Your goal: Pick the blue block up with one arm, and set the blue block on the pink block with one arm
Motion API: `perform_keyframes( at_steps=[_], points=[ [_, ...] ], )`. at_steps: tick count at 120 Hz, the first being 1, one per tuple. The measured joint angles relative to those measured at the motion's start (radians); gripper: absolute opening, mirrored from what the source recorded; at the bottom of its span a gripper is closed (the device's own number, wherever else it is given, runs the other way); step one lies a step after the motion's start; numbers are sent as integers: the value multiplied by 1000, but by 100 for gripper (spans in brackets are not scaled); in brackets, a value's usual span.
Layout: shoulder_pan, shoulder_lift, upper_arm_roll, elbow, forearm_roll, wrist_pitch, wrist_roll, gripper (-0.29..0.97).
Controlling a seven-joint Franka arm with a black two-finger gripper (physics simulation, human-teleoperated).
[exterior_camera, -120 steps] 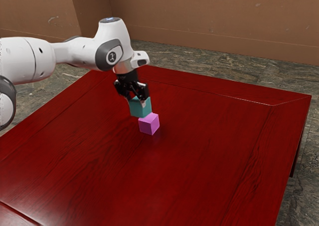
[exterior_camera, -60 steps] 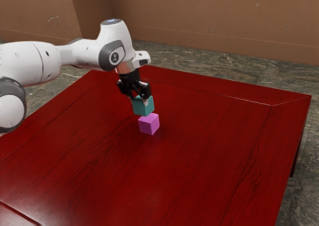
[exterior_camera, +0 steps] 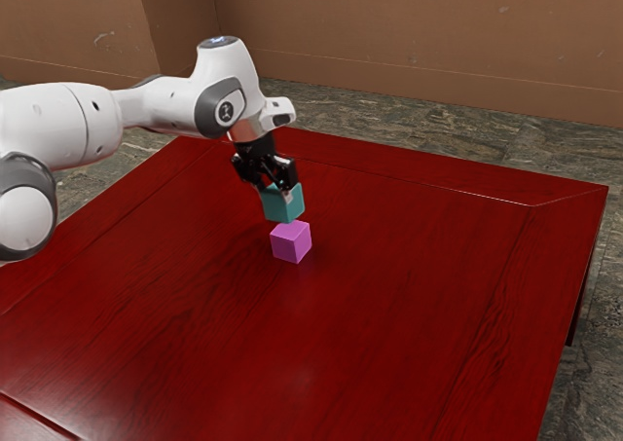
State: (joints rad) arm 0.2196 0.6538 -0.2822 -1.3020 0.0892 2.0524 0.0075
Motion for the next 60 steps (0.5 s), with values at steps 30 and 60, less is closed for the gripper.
perform_keyframes(
  at_steps=[30, 60],
  points=[
    [0, -1, -3, -4, -7, 19, 12, 43],
    [0, -8, -9, -5, -15, 41, 30, 60]
  ],
)
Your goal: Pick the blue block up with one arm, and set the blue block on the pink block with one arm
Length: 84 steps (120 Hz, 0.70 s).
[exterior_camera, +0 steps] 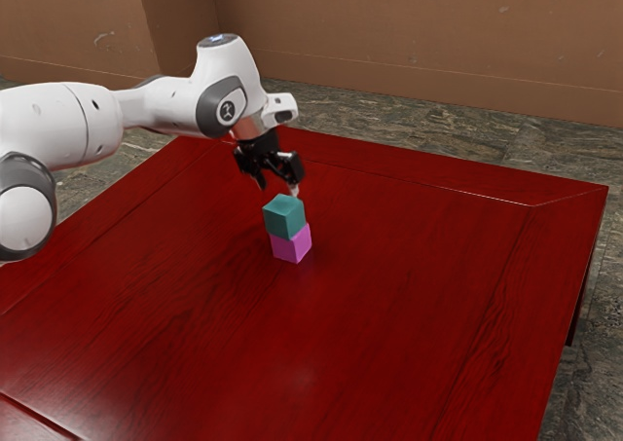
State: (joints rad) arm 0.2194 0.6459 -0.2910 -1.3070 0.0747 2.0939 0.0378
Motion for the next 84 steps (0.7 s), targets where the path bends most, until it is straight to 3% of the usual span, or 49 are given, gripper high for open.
perform_keyframes(
  at_steps=[33, 84],
  points=[
    [-1, -106, -3, -6, -1, -100, 13, 66],
    [-1, -122, -3, 1, -1, -193, 22, 68]
  ],
)
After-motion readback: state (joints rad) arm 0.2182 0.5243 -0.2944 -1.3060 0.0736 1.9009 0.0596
